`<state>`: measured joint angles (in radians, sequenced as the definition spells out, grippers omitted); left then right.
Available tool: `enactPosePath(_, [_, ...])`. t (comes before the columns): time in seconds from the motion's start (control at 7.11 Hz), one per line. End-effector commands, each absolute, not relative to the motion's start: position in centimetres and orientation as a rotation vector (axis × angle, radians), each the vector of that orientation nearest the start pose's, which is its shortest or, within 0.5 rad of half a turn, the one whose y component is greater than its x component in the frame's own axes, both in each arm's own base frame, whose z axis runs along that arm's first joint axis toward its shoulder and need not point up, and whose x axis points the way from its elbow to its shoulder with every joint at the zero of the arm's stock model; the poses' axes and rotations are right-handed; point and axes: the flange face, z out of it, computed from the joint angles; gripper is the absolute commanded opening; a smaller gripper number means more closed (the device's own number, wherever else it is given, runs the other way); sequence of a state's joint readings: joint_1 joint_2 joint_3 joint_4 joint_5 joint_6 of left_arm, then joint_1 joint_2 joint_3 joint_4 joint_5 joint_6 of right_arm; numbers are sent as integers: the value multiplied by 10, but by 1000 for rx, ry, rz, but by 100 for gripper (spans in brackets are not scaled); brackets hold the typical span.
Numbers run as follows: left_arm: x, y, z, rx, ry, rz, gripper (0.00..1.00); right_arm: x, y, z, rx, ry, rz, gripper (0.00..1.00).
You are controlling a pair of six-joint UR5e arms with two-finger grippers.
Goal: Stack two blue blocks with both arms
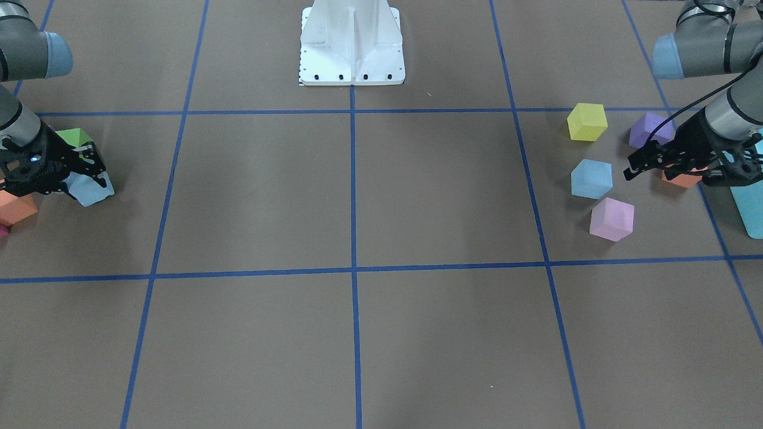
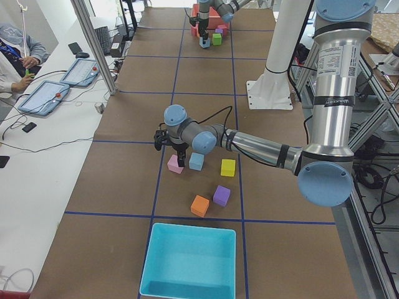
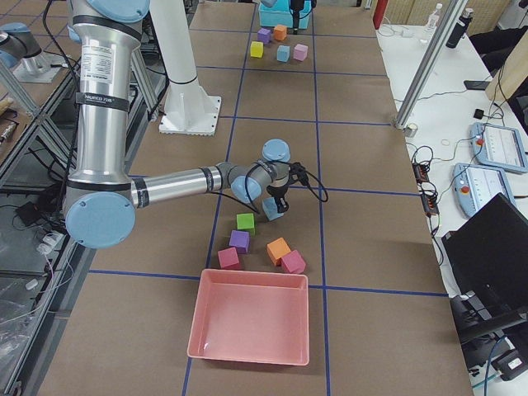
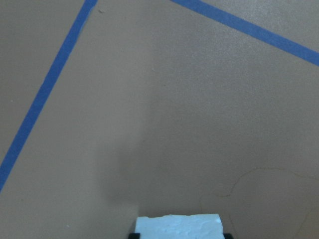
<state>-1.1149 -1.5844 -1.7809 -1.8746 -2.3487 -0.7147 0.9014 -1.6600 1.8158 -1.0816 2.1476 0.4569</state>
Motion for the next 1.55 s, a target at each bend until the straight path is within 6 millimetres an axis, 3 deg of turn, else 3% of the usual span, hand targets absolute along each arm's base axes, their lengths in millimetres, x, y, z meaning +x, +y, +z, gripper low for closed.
enactPosePath(0.0, [167,-482,501,23,917,-22,99,-241,-436,455,207,-795,-358,56])
enactPosePath(0.14, [175,-475,502,65,892,-2,98,-258,-446,413,170,-804,-287,56])
enactPosePath(0.42, [215,-457,506,134,858,54,98,-320,-436,351,128,-870,-204,56])
enactPosePath(0.56, [230,-453,503,137,852,70,98,-361,-424,316,85,-890,-155,56])
enactPosePath(0.7, [233,-452,504,135,853,78,98,-393,-419,274,88,-868,-129,56])
enactPosePath(0.84, [238,-449,503,135,854,95,98,-410,-416,244,86,-852,-115,57])
enactPosePath(1.41, [246,-448,519,142,838,169,98,-448,-398,215,4,-883,14,57])
